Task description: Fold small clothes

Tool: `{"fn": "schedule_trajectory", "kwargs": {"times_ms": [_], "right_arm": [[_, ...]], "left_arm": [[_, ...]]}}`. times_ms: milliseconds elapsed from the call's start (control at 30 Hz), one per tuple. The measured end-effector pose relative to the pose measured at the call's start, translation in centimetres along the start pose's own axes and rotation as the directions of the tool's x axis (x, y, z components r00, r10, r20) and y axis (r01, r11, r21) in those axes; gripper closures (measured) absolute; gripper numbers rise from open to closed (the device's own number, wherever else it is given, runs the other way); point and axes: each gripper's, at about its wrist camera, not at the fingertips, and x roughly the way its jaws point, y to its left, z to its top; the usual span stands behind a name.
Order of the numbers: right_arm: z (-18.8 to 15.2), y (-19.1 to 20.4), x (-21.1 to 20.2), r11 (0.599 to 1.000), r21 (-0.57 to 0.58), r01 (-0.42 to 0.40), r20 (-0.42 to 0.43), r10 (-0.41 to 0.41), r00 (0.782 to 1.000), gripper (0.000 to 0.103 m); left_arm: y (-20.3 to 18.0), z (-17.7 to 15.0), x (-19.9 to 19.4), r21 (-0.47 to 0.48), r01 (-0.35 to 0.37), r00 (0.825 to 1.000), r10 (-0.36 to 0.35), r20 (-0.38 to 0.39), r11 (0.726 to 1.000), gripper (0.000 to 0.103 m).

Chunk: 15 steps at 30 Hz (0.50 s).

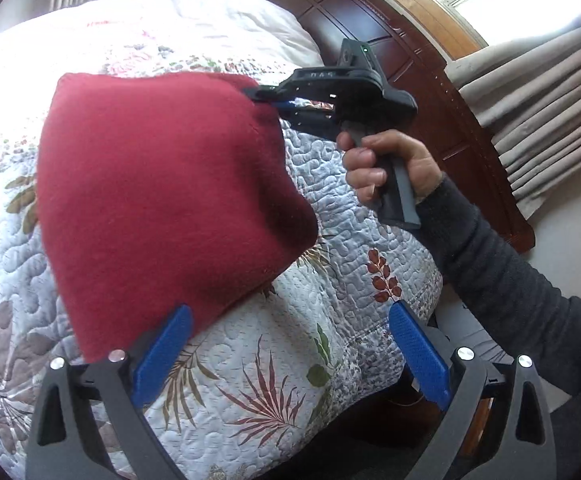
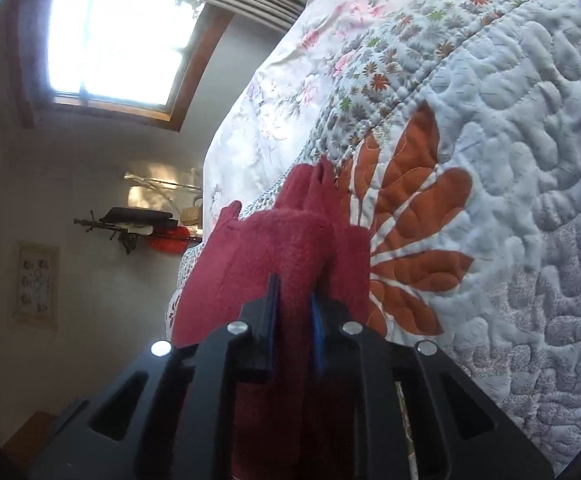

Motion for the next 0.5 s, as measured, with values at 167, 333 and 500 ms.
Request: {"fn": "schedule_trajectory", "kwargs": {"times_ms": [167,333,500], "right_arm": [[-2.8,0.3,-4.2,0.997,0.012,-0.082,0.04,0.081,0.996,0.057],[-10.0,0.2,-5.8,0.996,-0.052,-0.068,-0.064,0.064,0.996,0.057],[-13.0,0.4,-3.9,0.992,-0.111,-0.051,-0.151,0.034,0.988,0.074]], "left_arm": [[0.8,0.0,-0.2,-0.028,0.022,1.0,-0.023,-0.011,0.999,0.004],[0.9,0.1,-1.5,-0.025,0.028,0.999,-0.028,0.018,0.999,0.004],[1.8,0.2,-1.7,-0.078,0.066,0.997,-0.063,0.038,0.995,0.004]]}}
